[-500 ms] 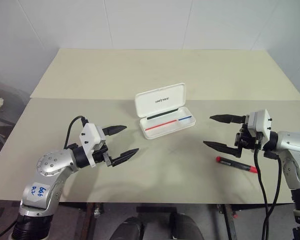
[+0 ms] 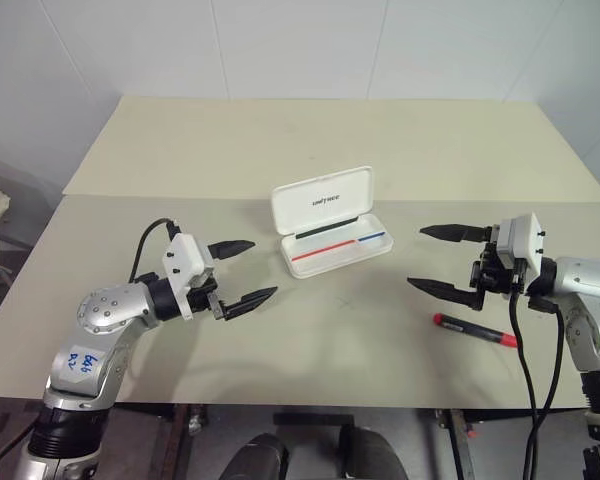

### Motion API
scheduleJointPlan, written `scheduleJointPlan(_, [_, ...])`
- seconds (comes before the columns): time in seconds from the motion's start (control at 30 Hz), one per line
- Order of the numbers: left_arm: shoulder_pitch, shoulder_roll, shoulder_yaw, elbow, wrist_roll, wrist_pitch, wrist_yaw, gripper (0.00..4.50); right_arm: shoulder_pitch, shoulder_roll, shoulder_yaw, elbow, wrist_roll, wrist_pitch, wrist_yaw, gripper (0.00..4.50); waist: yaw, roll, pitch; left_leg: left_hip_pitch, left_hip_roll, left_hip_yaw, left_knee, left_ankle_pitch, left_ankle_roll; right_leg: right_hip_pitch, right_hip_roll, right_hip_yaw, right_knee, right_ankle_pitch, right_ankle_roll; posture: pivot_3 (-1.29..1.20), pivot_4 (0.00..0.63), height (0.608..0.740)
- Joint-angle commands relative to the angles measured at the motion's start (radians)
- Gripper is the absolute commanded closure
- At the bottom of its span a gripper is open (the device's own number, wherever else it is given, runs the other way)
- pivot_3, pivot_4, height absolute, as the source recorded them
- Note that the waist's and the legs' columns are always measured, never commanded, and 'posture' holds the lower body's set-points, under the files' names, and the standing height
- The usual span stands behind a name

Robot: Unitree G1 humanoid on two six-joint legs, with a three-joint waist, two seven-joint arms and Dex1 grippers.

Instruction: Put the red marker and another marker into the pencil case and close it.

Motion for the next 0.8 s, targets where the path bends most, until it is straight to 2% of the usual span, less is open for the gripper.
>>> scheduleJointPlan(0.03, [-0.023,-0.004,-0.004,0.027,0.020,-0.041,-0.002,0.64,-0.025,-0.011,-0.003,-0.007,0.007,-0.001,0.011,0.00,0.000,0.000,0.000,0.000,0.000,0.000,0.000,0.000,0.000,0.000,0.000,0.000,0.000,0.000,0.000,0.00,0.150,0.740])
scheduleJointPlan(0.3, [-0.124,-0.043,-0.069,0.139,0.048,-0.086,-0.035,3.33,0.022,-0.015,-0.012,-0.106,0.034,0.043,0.006,0.00,0.004,0.000,0.000,-0.001,0.000,0.000,0.000,0.000,0.000,0.000,0.000,0.000,0.000,0.000,0.000,0.00,0.150,0.740])
scheduleJointPlan(0.6, [-0.276,-0.157,-0.169,0.302,0.071,-0.081,-0.077,3.33,0.100,-0.031,-0.061,-0.228,0.065,0.091,-0.041,0.00,0.002,-0.001,0.000,-0.001,0.000,0.000,0.000,0.000,0.000,-0.001,0.000,-0.001,0.000,0.000,0.000,0.00,0.150,0.740])
scheduleJointPlan(0.73, [-0.298,-0.156,-0.211,0.328,0.112,-0.064,-0.082,2.46,0.136,-0.026,-0.064,-0.264,0.067,0.093,-0.057,0.00,0.000,-0.001,0.000,-0.001,0.000,0.000,0.001,0.000,0.000,-0.002,0.000,-0.001,0.001,0.000,0.000,0.00,0.150,0.740])
scheduleJointPlan(0.8, [-0.311,-0.154,-0.237,0.342,0.161,-0.079,-0.068,1.84,0.150,-0.025,-0.065,-0.281,0.069,0.098,-0.068,0.00,0.000,-0.001,0.000,-0.001,0.000,0.001,0.001,0.000,0.000,-0.001,0.000,0.000,0.001,0.000,0.000,0.00,0.150,0.740])
